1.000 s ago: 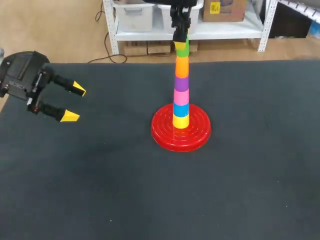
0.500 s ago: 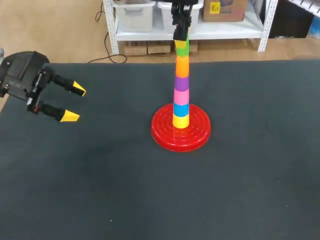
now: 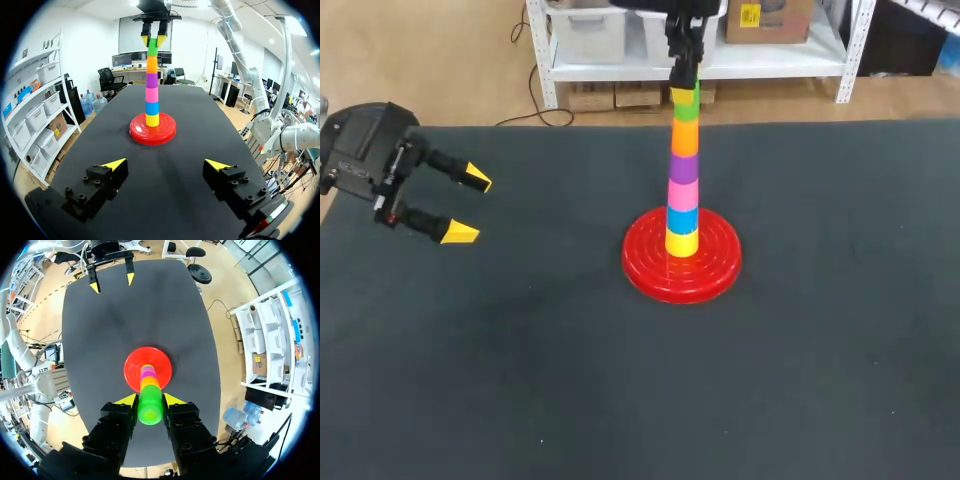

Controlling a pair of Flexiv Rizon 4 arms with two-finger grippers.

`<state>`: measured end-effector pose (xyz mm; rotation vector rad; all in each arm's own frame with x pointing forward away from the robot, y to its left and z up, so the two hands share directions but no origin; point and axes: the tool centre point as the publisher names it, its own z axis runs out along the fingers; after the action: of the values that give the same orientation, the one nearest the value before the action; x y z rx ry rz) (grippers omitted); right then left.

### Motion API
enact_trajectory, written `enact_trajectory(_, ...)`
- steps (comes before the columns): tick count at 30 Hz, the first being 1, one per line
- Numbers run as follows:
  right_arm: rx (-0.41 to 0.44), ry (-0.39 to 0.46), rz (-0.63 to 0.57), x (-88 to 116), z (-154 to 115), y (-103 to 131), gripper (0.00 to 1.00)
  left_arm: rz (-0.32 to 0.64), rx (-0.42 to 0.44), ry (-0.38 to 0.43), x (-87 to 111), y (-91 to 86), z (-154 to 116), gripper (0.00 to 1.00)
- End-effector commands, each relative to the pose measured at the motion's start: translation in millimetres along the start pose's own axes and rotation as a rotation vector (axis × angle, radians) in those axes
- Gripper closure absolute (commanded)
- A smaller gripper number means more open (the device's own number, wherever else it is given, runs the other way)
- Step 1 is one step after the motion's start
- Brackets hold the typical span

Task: Pick up and stack the cylinders on the red base in this order: pink,purple,orange,green

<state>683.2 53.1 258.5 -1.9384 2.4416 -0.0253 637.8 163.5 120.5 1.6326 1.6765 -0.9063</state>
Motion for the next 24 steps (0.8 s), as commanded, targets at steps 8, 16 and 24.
enact_trajectory(8, -0.048, 0.014, -0.009, -3.5, 10.2, -6.3, 1.00, 0.002, -0.001, -0.002, 0.9, -0.1, -0.1, 0.00)
enact_trajectory(16, -0.071, 0.010, -0.008, -2.8, 16.5, -7.9, 1.00, 0.002, -0.001, -0.002, 0.9, -0.1, -0.1, 0.00)
enact_trajectory(24, -0.041, 0.003, 0.003, -1.1, 12.7, -4.9, 0.00, 0.002, -0.001, -0.002, 0.9, -0.1, -0.1, 0.00)
